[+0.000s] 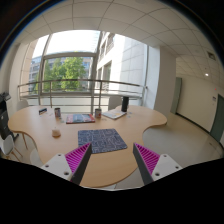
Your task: Arrange mouse
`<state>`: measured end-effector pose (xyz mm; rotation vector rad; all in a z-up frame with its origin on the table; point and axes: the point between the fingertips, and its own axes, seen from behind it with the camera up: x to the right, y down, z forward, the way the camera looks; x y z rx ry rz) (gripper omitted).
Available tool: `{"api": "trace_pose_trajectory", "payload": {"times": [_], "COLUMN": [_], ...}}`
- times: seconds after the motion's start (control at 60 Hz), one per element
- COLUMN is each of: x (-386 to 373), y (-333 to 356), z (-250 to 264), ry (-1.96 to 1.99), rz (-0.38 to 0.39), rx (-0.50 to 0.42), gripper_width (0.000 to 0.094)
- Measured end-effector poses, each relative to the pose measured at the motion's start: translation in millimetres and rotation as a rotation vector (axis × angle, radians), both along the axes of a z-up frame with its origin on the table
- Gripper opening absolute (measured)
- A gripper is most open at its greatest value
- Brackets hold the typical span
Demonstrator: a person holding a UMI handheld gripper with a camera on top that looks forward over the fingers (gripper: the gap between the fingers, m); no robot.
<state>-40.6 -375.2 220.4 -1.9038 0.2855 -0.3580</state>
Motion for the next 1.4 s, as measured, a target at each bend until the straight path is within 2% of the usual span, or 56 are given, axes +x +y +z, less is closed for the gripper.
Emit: {"api": "trace_pose_trajectory", "payload": {"times": [0.2, 0.383, 0.483, 0.633, 0.833, 0.95, 1.1, 1.233, 1.317, 1.367, 1.4], "x": [-14.6, -65.1, -106.2, -166.6, -234.3, -257.1, -262.3, -272.2, -271.4, -270.5, -273.7], "y": [6.2, 20.2, 35.1, 76.7, 173.3, 246.0, 344.6, 401.0, 429.5, 438.3, 445.6], "z": [-28.1, -67.5, -90.7, -126.2, -166.4, -187.9, -206.9, -222.5, -229.2, -234.4, -235.1], "ry": [0.014, 0.029, 0.048, 0.086, 0.107, 0.098, 0.09, 0.1, 0.106, 0.115, 0.132], "rz": [-0.045, -0.08, -0.063, -0.001, 0.14, 0.228, 0.305, 0.334, 0.35, 0.357, 0.365], "rx": [-0.109, -0.218, -0.26, -0.307, -0.346, -0.345, -0.335, -0.34, -0.341, -0.349, -0.336], "gripper_width": [0.0847, 0.0849, 0.0849, 0.0851, 0.0851, 0.0851, 0.085, 0.0845, 0.0777, 0.0716, 0.0644]}}
